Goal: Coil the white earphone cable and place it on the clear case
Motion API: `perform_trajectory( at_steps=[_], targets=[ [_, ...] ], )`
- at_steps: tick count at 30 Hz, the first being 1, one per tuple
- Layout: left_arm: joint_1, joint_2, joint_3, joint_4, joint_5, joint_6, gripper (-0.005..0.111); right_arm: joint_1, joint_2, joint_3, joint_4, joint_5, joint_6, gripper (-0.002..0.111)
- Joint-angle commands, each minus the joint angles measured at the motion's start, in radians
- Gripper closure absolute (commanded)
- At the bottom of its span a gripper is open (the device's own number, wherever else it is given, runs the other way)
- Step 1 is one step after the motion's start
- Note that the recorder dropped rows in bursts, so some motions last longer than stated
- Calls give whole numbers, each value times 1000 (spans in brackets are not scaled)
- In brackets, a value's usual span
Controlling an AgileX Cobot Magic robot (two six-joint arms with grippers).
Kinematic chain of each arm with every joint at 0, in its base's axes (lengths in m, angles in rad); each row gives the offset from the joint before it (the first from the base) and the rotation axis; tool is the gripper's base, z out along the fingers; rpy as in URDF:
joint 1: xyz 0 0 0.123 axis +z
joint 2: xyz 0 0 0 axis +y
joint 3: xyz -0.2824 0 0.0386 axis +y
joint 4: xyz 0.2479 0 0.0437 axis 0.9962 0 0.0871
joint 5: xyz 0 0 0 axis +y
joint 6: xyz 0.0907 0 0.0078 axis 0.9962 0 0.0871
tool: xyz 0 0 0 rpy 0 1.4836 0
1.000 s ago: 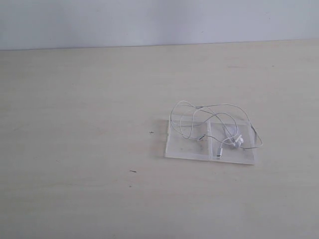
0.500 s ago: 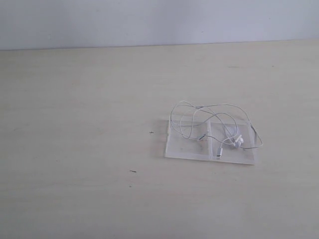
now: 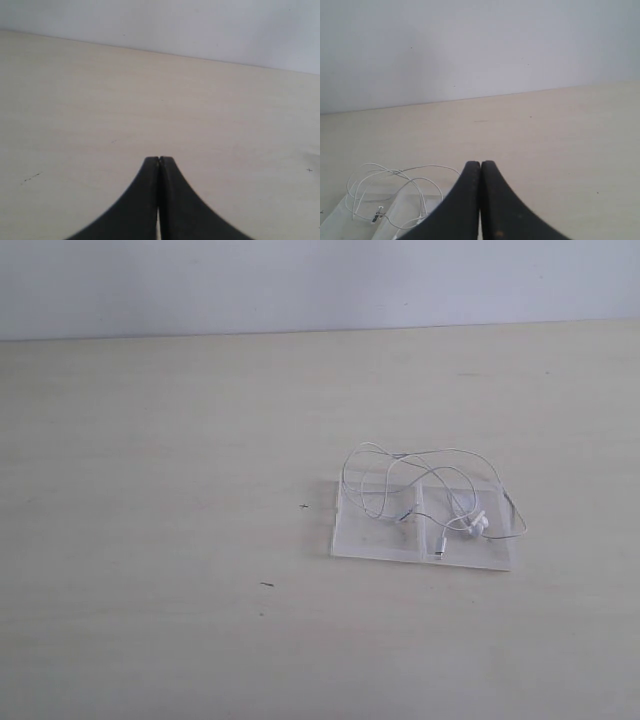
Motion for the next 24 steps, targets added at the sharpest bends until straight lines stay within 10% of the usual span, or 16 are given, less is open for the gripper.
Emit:
perform_trajectory(
  at_steps=[1, 24],
  targets=[
    [-7, -6, 1, 4, 1, 3, 107, -5, -6, 5, 0, -1, 2, 108],
    [16, -6, 1, 6, -1, 3, 107, -5, -6, 5, 0, -1, 2, 108]
  ],
)
